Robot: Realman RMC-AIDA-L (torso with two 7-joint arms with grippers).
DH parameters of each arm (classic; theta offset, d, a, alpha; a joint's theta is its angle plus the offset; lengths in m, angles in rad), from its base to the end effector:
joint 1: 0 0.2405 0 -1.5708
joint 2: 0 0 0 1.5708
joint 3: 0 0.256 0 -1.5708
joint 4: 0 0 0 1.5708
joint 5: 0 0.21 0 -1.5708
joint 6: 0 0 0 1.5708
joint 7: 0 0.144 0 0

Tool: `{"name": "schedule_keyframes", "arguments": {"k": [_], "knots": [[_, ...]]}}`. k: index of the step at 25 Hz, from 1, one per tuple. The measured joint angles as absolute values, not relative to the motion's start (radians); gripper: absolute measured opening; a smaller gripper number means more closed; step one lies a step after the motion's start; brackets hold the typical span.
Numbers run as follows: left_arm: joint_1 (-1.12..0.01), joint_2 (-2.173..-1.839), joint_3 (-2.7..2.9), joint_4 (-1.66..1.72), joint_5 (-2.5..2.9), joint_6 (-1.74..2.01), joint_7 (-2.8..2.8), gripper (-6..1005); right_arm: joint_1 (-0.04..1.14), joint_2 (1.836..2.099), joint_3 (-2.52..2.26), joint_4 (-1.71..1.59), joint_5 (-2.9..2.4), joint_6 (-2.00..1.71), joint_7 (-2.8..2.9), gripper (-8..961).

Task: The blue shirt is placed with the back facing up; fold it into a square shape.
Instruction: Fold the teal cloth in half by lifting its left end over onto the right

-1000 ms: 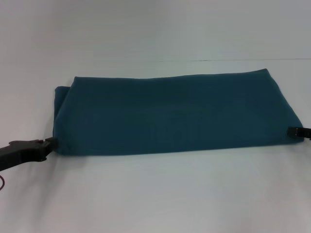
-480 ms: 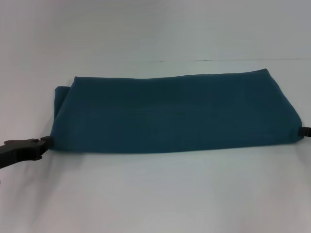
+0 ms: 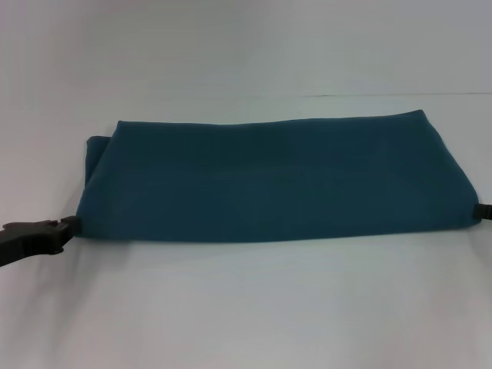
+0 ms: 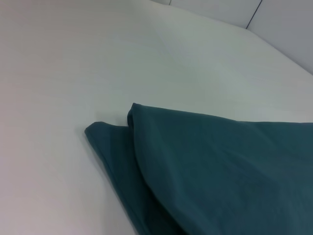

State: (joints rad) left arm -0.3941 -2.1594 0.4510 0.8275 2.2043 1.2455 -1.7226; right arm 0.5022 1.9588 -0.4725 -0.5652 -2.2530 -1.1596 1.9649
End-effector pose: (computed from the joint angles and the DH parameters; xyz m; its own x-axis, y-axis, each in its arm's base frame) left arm -0.3521 0.3168 0.0295 0.5077 0.6347 0.5825 0.8615 -0.3692 -0.3487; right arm 0.3734 0.3470 0.0583 0.3139 -0.7525 -0.5789 -0.9450 -0.1887 -0.2672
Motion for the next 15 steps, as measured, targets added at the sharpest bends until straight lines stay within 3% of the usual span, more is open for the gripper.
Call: {"name": "schedule_keyframes", "arguments": {"k": [15], "knots": [[-0.383, -2.156, 0.386, 0.835, 2.196, 1.29, -1.733, 70, 0.501, 1.959, -0.469, -0.571, -2.253, -1.164, 1.935, 45]]}}
